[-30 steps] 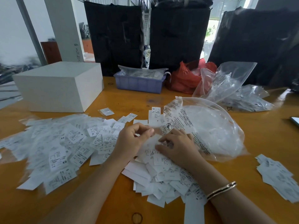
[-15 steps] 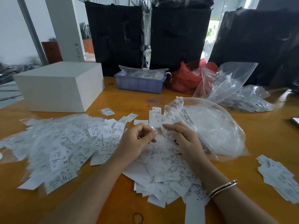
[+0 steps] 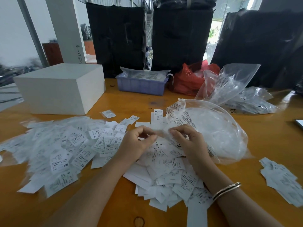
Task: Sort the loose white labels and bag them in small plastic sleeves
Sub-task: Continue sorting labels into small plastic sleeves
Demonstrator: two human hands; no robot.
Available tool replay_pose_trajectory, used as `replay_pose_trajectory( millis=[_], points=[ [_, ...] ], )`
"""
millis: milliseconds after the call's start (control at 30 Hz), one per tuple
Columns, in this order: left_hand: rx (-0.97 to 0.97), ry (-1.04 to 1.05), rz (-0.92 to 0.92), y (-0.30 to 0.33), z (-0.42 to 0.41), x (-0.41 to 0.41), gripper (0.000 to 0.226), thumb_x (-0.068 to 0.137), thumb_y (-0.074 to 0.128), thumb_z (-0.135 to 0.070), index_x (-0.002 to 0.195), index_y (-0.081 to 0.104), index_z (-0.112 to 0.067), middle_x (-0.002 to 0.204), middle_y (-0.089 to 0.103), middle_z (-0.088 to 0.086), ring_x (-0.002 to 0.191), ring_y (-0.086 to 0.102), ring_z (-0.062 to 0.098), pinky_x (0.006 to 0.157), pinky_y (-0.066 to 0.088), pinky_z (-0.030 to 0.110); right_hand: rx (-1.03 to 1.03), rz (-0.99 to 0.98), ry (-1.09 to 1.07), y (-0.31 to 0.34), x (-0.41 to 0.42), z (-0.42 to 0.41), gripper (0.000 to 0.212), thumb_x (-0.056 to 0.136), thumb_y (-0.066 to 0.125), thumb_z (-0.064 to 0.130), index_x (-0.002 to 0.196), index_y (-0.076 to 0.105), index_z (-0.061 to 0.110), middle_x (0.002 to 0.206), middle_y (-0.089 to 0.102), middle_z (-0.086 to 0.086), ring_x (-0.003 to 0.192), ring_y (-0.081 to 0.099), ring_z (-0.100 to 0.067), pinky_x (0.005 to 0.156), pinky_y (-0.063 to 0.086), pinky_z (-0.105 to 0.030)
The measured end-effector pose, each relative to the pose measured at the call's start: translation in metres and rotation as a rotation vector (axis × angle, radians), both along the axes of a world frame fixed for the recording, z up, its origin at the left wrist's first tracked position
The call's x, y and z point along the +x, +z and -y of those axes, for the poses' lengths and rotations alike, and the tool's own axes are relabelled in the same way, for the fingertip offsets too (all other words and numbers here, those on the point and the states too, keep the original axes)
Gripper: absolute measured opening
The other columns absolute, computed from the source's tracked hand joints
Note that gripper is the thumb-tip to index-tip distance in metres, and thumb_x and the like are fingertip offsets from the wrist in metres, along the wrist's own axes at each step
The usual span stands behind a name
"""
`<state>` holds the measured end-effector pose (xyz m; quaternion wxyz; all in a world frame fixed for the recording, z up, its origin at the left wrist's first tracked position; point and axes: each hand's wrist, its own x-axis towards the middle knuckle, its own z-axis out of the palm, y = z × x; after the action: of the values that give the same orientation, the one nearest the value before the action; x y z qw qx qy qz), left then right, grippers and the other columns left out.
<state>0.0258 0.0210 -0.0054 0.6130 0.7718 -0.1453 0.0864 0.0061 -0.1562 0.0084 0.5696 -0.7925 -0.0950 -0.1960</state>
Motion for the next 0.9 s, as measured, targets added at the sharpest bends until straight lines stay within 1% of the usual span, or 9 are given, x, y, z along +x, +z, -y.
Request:
replay_pose_trajectory(
  millis=[100, 167, 267, 367, 467, 533, 633, 700, 900],
  points=[
    [-0.173, 0.064, -0.061, 0.003, -0.001, 0.002, 0.009, 0.084, 0.068, -0.017, 0.079, 0.066, -0.024, 0.080, 0.072, -0.013, 0.074, 0.064, -0.004, 0.065, 0.048, 0.008, -0.032, -0.021, 0.045, -0.001, -0.001, -0.002, 0.008, 0.085, 0.067, 0.012, 0.085, 0.070, 0.019, 0.084, 0.064, 0.010, 0.076, 0.054, 0.010, 0.070, 0.040, -0.003],
    [-0.278, 0.029, -0.120, 0.005, -0.001, 0.002, 0.004, 0.088, 0.062, -0.013, 0.086, 0.063, -0.016, 0.088, 0.074, -0.005, 0.084, 0.068, 0.004, 0.072, 0.051, 0.014, -0.063, -0.041, 0.071, -0.002, 0.000, -0.002, 0.010, 0.085, 0.067, 0.012, 0.087, 0.071, 0.021, 0.087, 0.064, 0.012, 0.081, 0.055, 0.009, 0.074, 0.040, -0.004],
    [-0.406, -0.009, -0.146, 0.007, -0.001, 0.000, 0.004, 0.089, 0.061, -0.008, 0.091, 0.061, -0.011, 0.084, 0.075, 0.004, 0.079, 0.070, 0.014, 0.068, 0.053, 0.018, -0.044, -0.040, 0.050, -0.005, 0.002, -0.002, 0.020, 0.089, 0.062, 0.011, 0.095, 0.069, 0.028, 0.093, 0.064, 0.015, 0.087, 0.056, 0.009, 0.076, 0.042, -0.005],
    [-0.310, 0.015, -0.096, 0.005, 0.000, -0.001, 0.006, 0.087, 0.064, -0.011, 0.091, 0.067, -0.015, 0.077, 0.074, -0.001, 0.073, 0.070, 0.008, 0.064, 0.050, 0.012, 0.036, 0.018, -0.053, -0.006, 0.004, 0.002, 0.037, 0.091, 0.060, 0.008, 0.099, 0.063, 0.044, 0.086, 0.065, 0.023, 0.082, 0.057, 0.007, 0.073, 0.045, -0.010],
    [-0.130, 0.057, 0.006, 0.005, 0.002, 0.000, 0.002, 0.082, 0.069, -0.019, 0.084, 0.069, -0.021, 0.074, 0.073, -0.006, 0.070, 0.067, 0.004, 0.063, 0.050, 0.010, 0.193, 0.042, -0.064, -0.006, 0.004, 0.005, 0.053, 0.089, 0.062, 0.008, 0.114, 0.049, 0.054, 0.086, 0.066, 0.003, 0.080, 0.064, -0.014, 0.071, 0.054, -0.030],
    [0.053, 0.083, 0.117, 0.003, 0.002, -0.001, 0.014, 0.077, 0.070, -0.031, 0.084, 0.071, -0.019, 0.076, 0.071, -0.008, 0.070, 0.064, 0.003, 0.064, 0.050, 0.010, 0.286, 0.034, -0.052, -0.006, 0.003, 0.007, 0.058, 0.087, 0.064, 0.007, 0.116, 0.047, 0.054, 0.088, 0.067, -0.002, 0.083, 0.067, -0.018, 0.071, 0.056, -0.031],
    [0.166, 0.075, 0.222, 0.002, 0.003, -0.006, 0.014, 0.078, 0.072, -0.026, 0.086, 0.072, -0.014, 0.076, 0.067, -0.014, 0.070, 0.062, -0.003, 0.061, 0.047, 0.008, 0.415, 0.040, -0.007, -0.004, 0.002, 0.004, 0.034, 0.085, 0.066, 0.003, 0.099, 0.061, 0.034, 0.083, 0.070, 0.002, 0.079, 0.068, -0.013, 0.066, 0.054, -0.022],
    [0.217, 0.075, 0.268, 0.002, 0.004, -0.008, 0.008, 0.079, 0.073, -0.021, 0.085, 0.071, -0.017, 0.076, 0.065, -0.018, 0.073, 0.061, -0.005, 0.063, 0.047, 0.006, 0.470, 0.039, 0.045, -0.003, 0.000, 0.000, 0.018, 0.084, 0.067, 0.005, 0.086, 0.061, 0.021, 0.078, 0.070, 0.003, 0.074, 0.066, -0.011, 0.064, 0.051, -0.016],
    [0.266, 0.076, 0.294, 0.005, 0.005, -0.009, 0.008, 0.079, 0.074, -0.019, 0.085, 0.070, -0.021, 0.076, 0.063, -0.021, 0.078, 0.061, -0.007, 0.068, 0.047, 0.007, 0.531, 0.029, 0.139, -0.002, -0.003, -0.003, 0.023, 0.082, 0.068, 0.009, 0.074, 0.062, 0.030, 0.076, 0.069, 0.001, 0.076, 0.065, -0.013, 0.067, 0.052, -0.018]
  ],
)
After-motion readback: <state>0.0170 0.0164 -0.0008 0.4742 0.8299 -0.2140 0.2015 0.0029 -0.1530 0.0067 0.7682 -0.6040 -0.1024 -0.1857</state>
